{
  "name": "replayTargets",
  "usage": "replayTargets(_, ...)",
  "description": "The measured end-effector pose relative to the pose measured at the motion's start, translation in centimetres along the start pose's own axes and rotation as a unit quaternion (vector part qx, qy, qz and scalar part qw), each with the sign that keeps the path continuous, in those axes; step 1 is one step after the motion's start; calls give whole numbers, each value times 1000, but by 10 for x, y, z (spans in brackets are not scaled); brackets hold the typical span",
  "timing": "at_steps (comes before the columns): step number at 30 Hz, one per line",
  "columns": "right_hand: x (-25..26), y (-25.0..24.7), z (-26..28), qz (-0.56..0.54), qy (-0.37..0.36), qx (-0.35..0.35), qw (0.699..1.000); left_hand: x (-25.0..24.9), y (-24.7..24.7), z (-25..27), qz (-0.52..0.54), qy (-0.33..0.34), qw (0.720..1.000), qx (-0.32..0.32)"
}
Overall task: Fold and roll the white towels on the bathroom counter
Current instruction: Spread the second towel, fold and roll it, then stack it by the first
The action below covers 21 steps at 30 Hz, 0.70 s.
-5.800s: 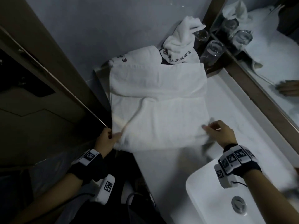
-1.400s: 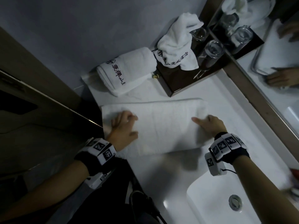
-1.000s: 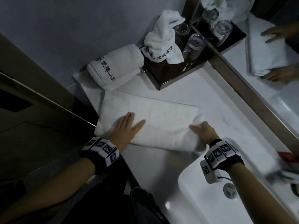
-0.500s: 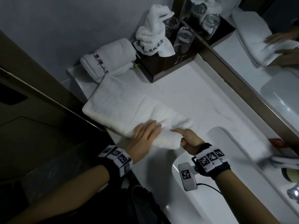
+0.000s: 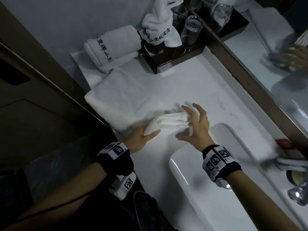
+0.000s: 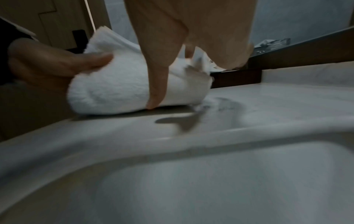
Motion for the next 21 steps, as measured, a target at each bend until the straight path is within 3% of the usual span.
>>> replayTargets(3,2,8,-17,30,-118,101,987,15,-15,15,-1,-47,999,18)
replayTargets(6,6,9,-21,-89,-11,218,972,25,-23,31,32,-31,999,-9)
replayTargets(8,6,11,-19,-80,-3,210,974,35,-24,39,3,-2,999,-36)
replayTargets(10,5,12,-13,-63,-20,199,978,50,-24,45,-147,-21,988,-48)
replayTargets(12,6,13,-6,-33,-26,200,979,64,-24,52,-267,-22,963,-8)
replayTargets(15,5,13,-1,-65,16,206,976,73,-17,55,-396,78,914,25)
replayTargets(18,8,6,0,-165,41,176,969,68,-22,49,-364,99,923,-78)
replayTargets(21,9,-2,-1,-253,78,118,957,60,-40,37,-275,42,944,-179)
Point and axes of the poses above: each hand's wrist, its own z-axis away from the middle knuckle, its own y-axis out of the palm, x = y × z, the point moved 1 cm from there along -z, towards the middle knuckle, and after that the axes turned 9 degrees about -z, right-handed, at the moved point
